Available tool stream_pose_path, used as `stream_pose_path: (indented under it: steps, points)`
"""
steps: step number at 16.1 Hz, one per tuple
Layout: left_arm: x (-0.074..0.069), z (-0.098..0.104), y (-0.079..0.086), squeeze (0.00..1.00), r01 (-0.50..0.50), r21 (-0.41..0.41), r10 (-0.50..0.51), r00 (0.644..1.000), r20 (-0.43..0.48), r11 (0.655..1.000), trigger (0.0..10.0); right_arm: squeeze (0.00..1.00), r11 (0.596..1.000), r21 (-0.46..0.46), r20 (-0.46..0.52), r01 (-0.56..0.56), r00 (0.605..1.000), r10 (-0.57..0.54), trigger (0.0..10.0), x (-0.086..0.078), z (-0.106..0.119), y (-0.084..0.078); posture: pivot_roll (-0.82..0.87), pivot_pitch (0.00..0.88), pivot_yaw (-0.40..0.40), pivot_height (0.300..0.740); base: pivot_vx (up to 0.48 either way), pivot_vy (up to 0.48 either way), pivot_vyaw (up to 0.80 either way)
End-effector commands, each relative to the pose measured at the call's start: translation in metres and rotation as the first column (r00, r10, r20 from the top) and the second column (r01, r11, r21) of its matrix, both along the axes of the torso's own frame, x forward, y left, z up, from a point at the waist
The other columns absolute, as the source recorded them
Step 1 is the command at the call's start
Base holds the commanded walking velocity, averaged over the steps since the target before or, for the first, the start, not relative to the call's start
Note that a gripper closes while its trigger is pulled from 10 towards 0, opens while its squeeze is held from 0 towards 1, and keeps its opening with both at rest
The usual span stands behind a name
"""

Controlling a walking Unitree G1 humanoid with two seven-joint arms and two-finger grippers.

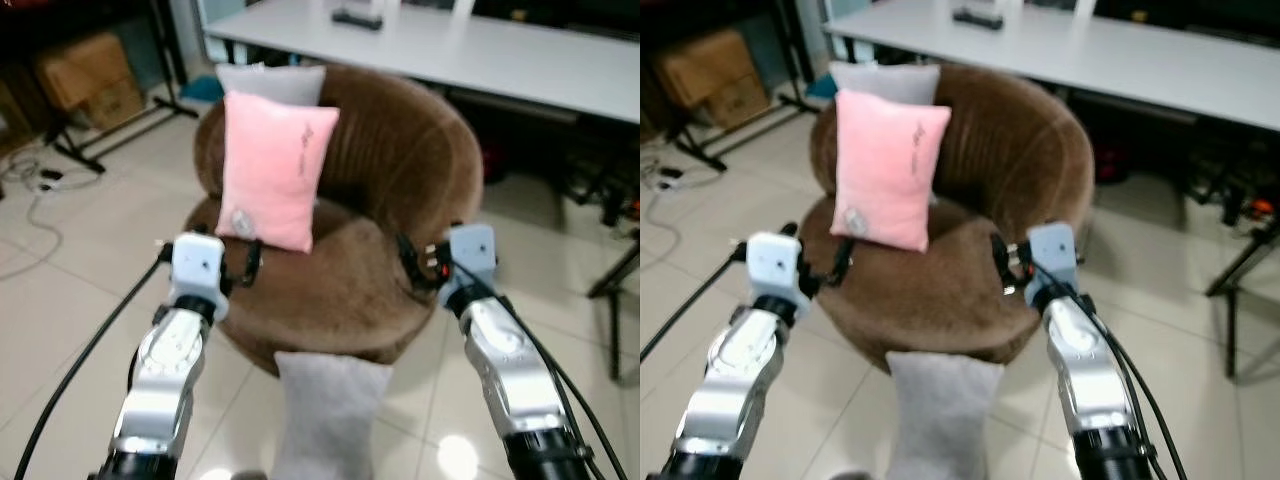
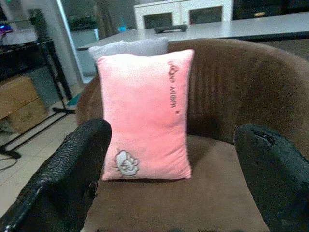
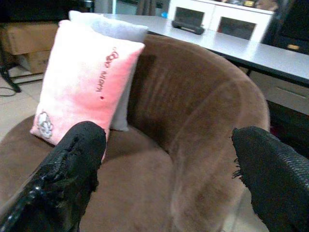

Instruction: Move the pillow to the sofa from floor

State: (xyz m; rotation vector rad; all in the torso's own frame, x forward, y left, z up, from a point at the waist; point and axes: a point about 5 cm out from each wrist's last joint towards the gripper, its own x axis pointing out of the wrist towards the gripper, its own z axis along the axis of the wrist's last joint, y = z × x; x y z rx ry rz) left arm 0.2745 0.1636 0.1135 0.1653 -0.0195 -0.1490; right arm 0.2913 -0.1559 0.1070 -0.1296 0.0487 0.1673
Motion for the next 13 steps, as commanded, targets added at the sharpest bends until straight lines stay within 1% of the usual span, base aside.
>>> stream_pose_path:
  steps: [1, 2, 3, 4, 9, 13]
  points:
    - [-0.002, -0.002, 0.003, 0.26, 0.015, 0.028, -0.015, 1.000, -0.007, 1.000, 10.0, 0.00, 1.000, 0.012, -0.017, 0.004, 1.000, -0.004, 10.0, -0.002, -0.002, -0.001, 0.02, 0.000, -0.009, 0.740, 0.000, 0.000, 0.00]
    - [-0.004, -0.005, 0.005, 0.26, 0.027, 0.057, -0.026, 1.000, -0.015, 0.998, 10.0, 0.00, 1.000, -0.006, -0.034, 0.029, 0.999, -0.029, 10.0, -0.003, -0.006, -0.006, 0.02, 0.000, -0.008, 0.740, 0.000, 0.000, 0.00]
    - [-0.007, -0.007, 0.009, 0.26, 0.027, 0.069, -0.026, 0.999, -0.019, 0.997, 10.0, 0.00, 0.999, 0.022, -0.055, 0.046, 0.997, -0.045, 10.0, -0.007, -0.011, -0.011, 0.03, 0.000, -0.011, 0.730, 0.000, 0.000, 0.00]
    - [-0.009, -0.006, 0.013, 0.26, 0.021, 0.063, -0.020, 1.000, -0.016, 0.998, 10.0, 0.00, 0.998, 0.021, -0.060, 0.052, 0.997, -0.051, 10.0, -0.009, -0.014, -0.014, 0.03, 0.000, -0.013, 0.720, 0.000, 0.000, 0.00]
    - [-0.015, -0.006, 0.017, 0.26, 0.009, 0.060, -0.009, 1.000, -0.005, 0.998, 10.0, 0.00, 0.999, 0.034, -0.064, 0.040, 0.997, -0.038, 10.0, -0.012, -0.015, -0.010, 0.04, 0.000, -0.015, 0.670, 0.000, 0.000, 0.00]
    - [-0.014, -0.005, 0.015, 0.26, 0.016, 0.060, -0.016, 1.000, -0.006, 0.998, 10.0, 0.00, 0.998, 0.037, -0.065, 0.053, 0.997, -0.050, 10.0, -0.012, -0.016, -0.011, 0.04, 0.000, -0.010, 0.630, 0.000, 0.000, 0.00]
